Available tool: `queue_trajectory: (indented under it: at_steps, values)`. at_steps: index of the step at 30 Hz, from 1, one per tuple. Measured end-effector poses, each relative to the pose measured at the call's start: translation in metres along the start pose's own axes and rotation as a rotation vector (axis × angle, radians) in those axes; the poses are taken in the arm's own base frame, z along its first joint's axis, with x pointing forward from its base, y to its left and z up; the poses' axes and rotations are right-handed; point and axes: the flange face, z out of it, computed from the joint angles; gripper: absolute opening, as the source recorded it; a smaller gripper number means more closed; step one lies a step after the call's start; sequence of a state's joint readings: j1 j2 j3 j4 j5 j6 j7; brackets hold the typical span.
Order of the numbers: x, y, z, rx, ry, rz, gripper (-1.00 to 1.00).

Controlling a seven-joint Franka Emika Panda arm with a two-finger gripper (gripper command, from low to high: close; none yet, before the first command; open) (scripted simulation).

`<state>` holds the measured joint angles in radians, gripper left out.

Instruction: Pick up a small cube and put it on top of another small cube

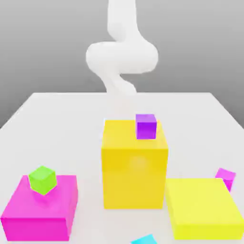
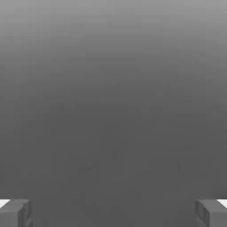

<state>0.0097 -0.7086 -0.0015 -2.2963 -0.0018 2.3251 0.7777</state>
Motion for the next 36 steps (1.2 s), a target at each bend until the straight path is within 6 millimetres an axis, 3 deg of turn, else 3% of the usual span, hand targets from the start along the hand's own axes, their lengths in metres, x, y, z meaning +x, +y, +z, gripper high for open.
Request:
queue_trajectory:
  at_steps: [8, 17, 25, 33, 34, 36]
  values:
    - [-0.013, -0.004, 0.142, -0.125, -0.16, -0.096, 0.0]
    - [-0.062, 0.021, 0.293, -0.251, -0.344, -0.205, 0.0]
    - [-0.133, 0.071, 0.41, -0.356, -0.514, -0.3, 0.0]
    - [-0.206, 0.133, 0.504, -0.413, -0.615, -0.353, 0.0]
    - [-0.211, 0.138, 0.511, -0.413, -0.615, -0.353, -1.0]
    - [-0.211, 0.138, 0.511, -0.413, -0.615, -0.353, -1.0]
